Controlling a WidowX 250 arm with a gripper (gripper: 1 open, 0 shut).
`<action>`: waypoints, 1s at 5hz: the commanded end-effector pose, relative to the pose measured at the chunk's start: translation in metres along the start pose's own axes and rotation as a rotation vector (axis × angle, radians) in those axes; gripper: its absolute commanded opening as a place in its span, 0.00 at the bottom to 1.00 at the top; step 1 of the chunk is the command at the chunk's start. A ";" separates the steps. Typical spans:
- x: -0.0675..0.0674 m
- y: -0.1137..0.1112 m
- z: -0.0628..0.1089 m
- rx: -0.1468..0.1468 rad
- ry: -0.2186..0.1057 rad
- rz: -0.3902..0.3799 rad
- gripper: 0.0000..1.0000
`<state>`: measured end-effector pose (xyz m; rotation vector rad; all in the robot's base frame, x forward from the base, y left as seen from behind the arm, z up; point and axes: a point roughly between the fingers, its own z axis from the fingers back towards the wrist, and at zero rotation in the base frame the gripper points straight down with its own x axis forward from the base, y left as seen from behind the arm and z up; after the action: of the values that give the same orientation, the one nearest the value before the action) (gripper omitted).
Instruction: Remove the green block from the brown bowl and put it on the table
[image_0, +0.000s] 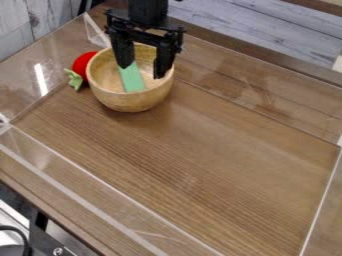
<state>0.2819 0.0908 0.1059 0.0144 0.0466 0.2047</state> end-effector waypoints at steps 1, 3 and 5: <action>0.009 0.014 0.001 0.014 -0.041 0.038 1.00; 0.025 0.028 -0.024 0.007 -0.045 0.095 1.00; 0.038 0.036 -0.042 0.012 -0.035 0.124 1.00</action>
<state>0.3020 0.1261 0.0462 0.0160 0.0713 0.3124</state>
